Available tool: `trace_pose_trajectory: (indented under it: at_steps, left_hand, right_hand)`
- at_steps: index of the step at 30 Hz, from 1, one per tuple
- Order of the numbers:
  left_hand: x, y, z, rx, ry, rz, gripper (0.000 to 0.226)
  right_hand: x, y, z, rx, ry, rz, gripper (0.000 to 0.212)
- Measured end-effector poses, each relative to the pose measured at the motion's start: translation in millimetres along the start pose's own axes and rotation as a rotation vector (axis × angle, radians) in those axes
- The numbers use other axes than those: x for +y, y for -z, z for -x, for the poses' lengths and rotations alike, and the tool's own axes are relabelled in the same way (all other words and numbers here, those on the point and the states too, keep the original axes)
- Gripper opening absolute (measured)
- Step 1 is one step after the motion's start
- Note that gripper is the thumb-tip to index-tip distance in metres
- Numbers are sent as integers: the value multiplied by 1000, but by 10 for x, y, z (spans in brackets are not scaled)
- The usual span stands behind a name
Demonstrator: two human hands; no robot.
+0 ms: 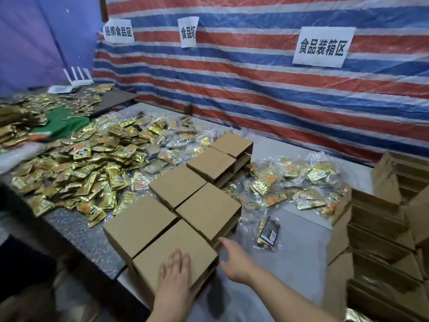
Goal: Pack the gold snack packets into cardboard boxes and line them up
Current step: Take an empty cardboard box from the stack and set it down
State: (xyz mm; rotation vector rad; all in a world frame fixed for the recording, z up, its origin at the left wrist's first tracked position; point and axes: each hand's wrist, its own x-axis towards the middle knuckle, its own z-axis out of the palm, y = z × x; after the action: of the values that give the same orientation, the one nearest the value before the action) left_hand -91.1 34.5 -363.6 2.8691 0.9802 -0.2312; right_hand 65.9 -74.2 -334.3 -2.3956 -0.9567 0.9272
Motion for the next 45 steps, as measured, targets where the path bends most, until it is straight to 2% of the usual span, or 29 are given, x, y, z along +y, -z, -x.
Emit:
trace_pose_trajectory:
  at_steps: [1,3,6,8,10,11,13,15,18,21,26,29,32,35,39,41,43,45]
  left_hand:
    - [-21,42,38,-10,-36,10,98]
    - [-40,79,73,112,-89,-27,85]
    - [-92,221,130,248,-166,-109,38]
    - [-108,372,197,256,-184,-56,46]
    - [-63,592,263,332,-214,-12,23]
    - [-26,684,270,351,-248,15,24]
    - [79,872,272,304,-295,55,42]
    - [212,1030,229,281,-309,50,39]
    - [537,1292,109,237,-450,24,27]
    - [878,1182,-159,171,-466,140,34]
    - [1284,888,-456,9,-447,473,24]
    - [1441,675,-585,-127,-383,640,2]
    - [1573,412,-698,-251,-394,670,15]
    - [1687,219,-816,-279,-395,636,11]
    - [1792,20,-1024,-285,-404,610,15]
    - [1836,-77,-1124,-303,-400,594,15]
    - [1863,-167,-1202,-320,-408,601,14]
    - [1874,-251,-1253,-312,-416,616,14]
  right_hand:
    - [-11,-62,-27,-26,25,46,73]
    - [-24,-150,-72,-46,67,144,83]
    - [-54,-215,-102,-2,96,267,93]
    - [-97,-197,-85,91,129,246,84]
    - [-124,-117,-39,211,194,200,66]
    - [-123,-52,-2,270,225,185,57]
    - [-71,130,115,355,258,159,43]
    - [56,345,268,408,251,177,30]
    - [409,623,513,448,129,214,15]
    - [805,780,746,461,-18,198,7]
    - [1276,864,1089,447,-255,81,10]
    - [1439,811,1149,429,-413,141,14]
    - [1563,710,1094,363,-488,189,26]
    - [1752,575,962,291,-500,192,45]
    - [1906,443,884,250,-440,250,23]
    - [1933,441,836,312,-468,192,19]
    - [1921,498,743,325,-532,0,15]
    - [1920,550,671,325,-570,-17,8]
